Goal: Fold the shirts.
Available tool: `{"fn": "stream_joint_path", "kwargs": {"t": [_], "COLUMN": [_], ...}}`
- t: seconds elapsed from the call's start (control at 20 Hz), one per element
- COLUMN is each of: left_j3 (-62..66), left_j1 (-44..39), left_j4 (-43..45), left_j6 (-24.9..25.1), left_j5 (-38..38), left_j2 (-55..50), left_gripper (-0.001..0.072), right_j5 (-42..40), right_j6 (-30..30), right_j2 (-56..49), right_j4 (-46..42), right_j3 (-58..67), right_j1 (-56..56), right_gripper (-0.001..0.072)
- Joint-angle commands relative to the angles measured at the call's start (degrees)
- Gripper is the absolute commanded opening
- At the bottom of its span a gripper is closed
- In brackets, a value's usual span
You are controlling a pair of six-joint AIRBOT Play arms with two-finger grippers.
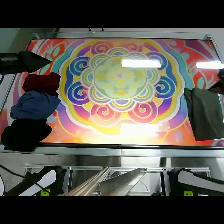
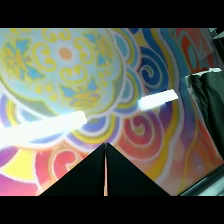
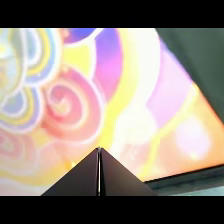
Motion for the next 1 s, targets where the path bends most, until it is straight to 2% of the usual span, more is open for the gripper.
{"fn": "stream_joint_path", "kwargs": {"t": [0.0,0.2,0.3,0.4,0.5,0.95], "left_j3": [-9.03,-33.64,-43.08,-47.95,-50.31,-51.1], "left_j1": [0.04,0.07,0.07,0.07,0.07,0.07], "left_j4": [0.15,0.52,0.5,0.37,0.48,0.46], "left_j6": [-0.26,-0.24,-0.26,-1.38,-1.6,-1.75], "left_j5": [0.92,0.44,0.07,-0.02,-0.57,-0.52], "left_j2": [6.6,20.2,24.83,27.56,29.97,32.15], "left_gripper": [0.0023,0.0023,0.0023,0.0023,0.0023,0.0024], "right_j5": [-9.22,-19.54,-21.31,-21.11,-20.68,-20.72], "right_j6": [-5.14,-10.19,-12.37,-15.34,-13.75,-13.73], "right_j2": [8.94,24.17,27.98,27.78,27.71,27.43], "right_j4": [1.53,1.57,2.71,4.57,4.79,4.74], "right_j3": [-11.74,-38.47,-46.8,-48.59,-48.61,-48.61], "right_j1": [11.76,26.32,29.64,29.64,29.64,29.64], "right_gripper": [0.0024,0.0025,0.0024,0.0025,0.0026,0.0026]}}
